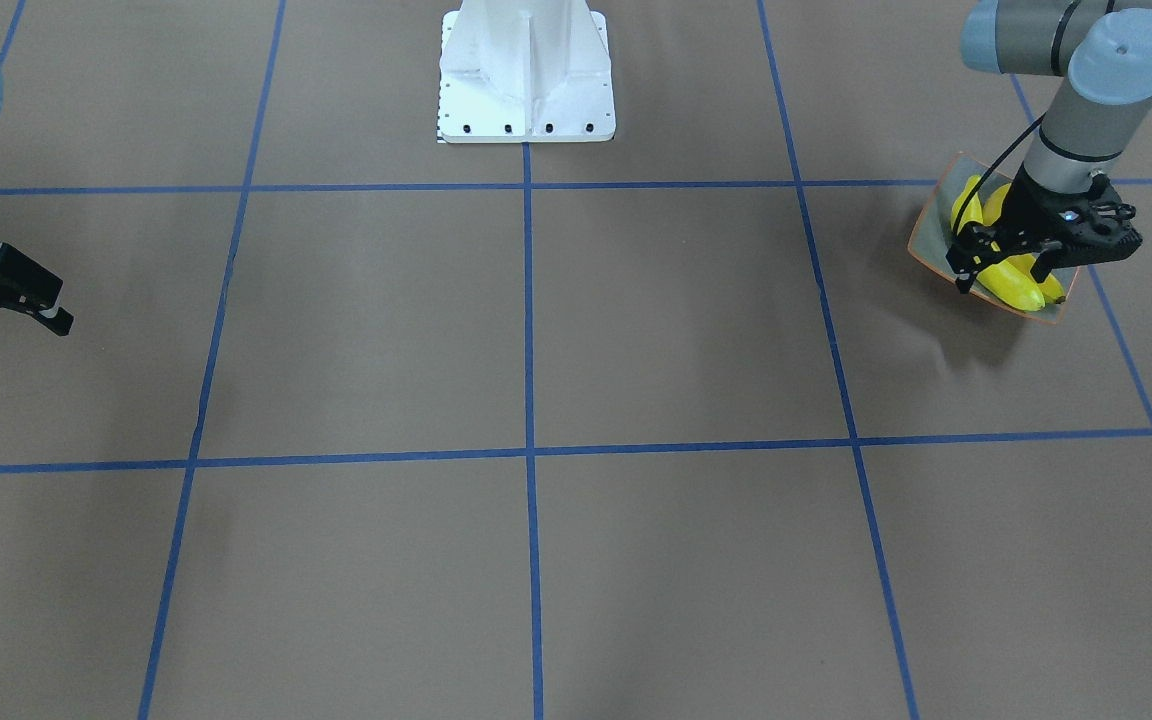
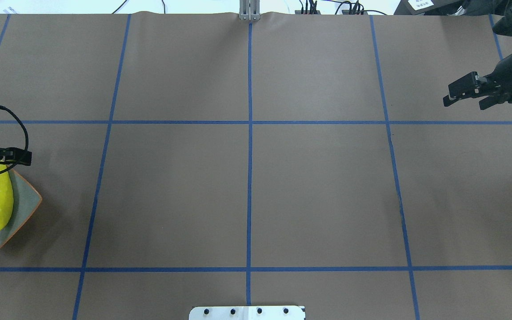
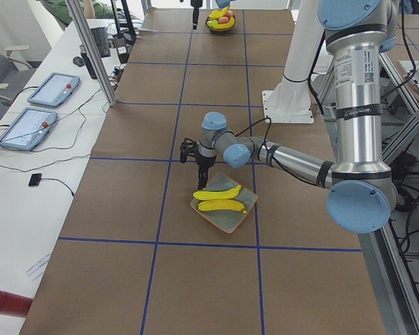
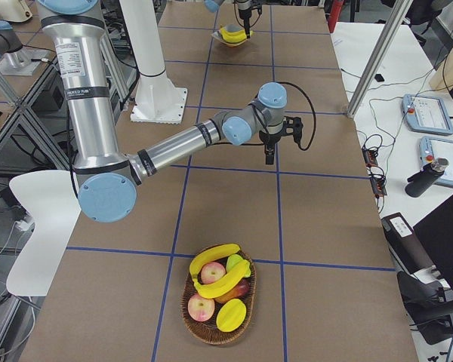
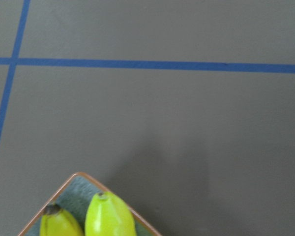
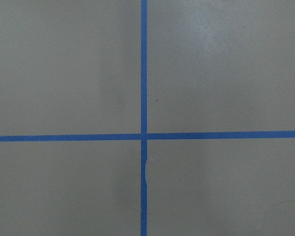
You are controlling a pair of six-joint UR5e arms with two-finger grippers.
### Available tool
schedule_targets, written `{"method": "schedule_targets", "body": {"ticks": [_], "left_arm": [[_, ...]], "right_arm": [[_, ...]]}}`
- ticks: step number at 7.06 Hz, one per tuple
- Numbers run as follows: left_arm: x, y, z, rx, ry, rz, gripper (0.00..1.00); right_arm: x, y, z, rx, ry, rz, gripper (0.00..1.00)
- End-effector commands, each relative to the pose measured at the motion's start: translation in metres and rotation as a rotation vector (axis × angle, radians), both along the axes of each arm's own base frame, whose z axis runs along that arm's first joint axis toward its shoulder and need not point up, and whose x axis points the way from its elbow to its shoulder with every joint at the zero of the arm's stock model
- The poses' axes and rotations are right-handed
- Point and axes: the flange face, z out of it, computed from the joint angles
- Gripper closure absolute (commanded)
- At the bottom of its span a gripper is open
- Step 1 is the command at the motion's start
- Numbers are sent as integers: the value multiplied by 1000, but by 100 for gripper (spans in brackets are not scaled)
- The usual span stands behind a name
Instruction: Transfer all bananas from basket to plate
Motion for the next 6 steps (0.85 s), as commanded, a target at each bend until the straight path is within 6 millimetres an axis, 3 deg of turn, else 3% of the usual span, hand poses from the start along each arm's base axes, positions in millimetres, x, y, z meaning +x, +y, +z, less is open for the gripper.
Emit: {"method": "schedule_targets", "body": {"ticks": [1,3,4,6], "left_arm": [[-13,-23,-18,31,4,-2,0],[7,-53,-62,6,11,5,0],[10,-57,-68,11,14,5,0],[13,-61,-74,20,22,3,0]], "right_arm": [[40,-13,45,60,58,-37,0],[87,-35,116,155,190,-121,0],[126,-41,151,203,231,-171,0],[182,-20,195,273,302,-298,0]]}}
